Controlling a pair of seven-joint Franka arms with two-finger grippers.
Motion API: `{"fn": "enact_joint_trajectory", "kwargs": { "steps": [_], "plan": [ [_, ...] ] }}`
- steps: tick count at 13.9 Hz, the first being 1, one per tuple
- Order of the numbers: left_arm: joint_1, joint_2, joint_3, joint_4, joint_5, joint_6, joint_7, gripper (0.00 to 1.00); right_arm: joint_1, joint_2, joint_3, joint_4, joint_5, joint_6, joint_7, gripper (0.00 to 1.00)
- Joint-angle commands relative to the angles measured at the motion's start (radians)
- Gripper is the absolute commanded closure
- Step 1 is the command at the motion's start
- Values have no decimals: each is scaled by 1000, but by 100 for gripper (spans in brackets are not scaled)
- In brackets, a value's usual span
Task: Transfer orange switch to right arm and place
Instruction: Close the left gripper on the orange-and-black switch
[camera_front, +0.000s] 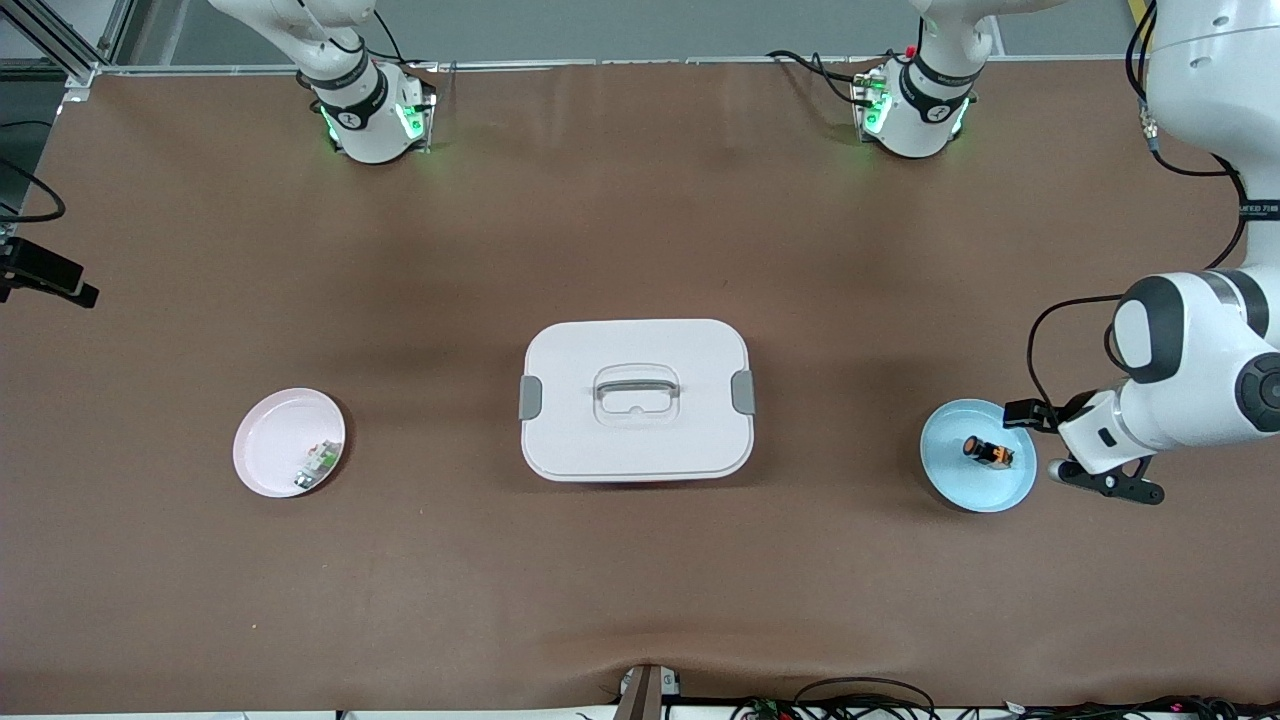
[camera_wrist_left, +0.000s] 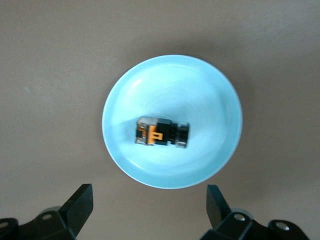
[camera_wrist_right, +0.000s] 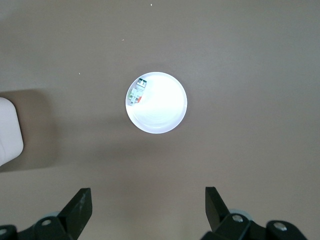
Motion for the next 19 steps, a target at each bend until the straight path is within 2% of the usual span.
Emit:
{"fn": "enact_joint_trajectory", "kwargs": {
  "steps": [1,7,19],
  "plan": [
    [21,54,-9,16,-16,47,46,0,3,-4,1,0,2,0,16,0],
    [21,113,-26,22,-100,83,46,0,2,-4,1,0,2,-7,16,0],
    [16,191,-28,34,-126,162,46,0,3,-4,1,0,2,-5,16,0]
  ]
}}
